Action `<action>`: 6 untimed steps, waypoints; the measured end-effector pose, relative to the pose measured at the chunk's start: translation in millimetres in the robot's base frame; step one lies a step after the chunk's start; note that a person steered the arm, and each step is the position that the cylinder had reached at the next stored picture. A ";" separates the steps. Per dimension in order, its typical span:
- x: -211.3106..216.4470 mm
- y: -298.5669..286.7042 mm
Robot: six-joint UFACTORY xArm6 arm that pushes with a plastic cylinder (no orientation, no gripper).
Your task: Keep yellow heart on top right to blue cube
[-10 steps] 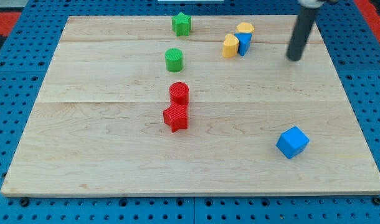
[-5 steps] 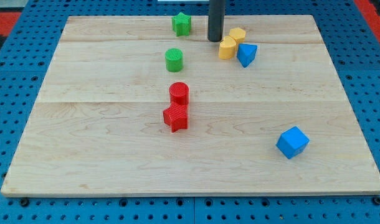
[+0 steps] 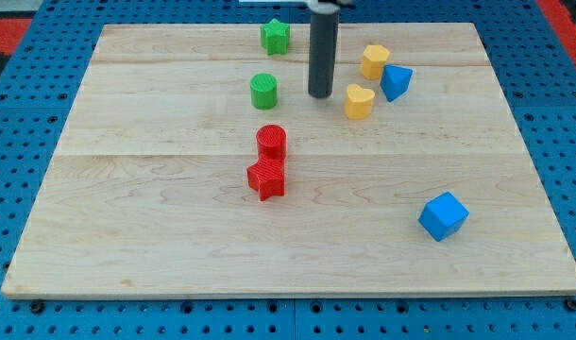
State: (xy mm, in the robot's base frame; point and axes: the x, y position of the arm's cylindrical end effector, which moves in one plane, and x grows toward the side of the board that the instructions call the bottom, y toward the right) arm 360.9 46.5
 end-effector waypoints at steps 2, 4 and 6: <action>-25.5 -31.3; -15.6 42.2; -25.6 9.4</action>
State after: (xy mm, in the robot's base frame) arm 335.3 55.9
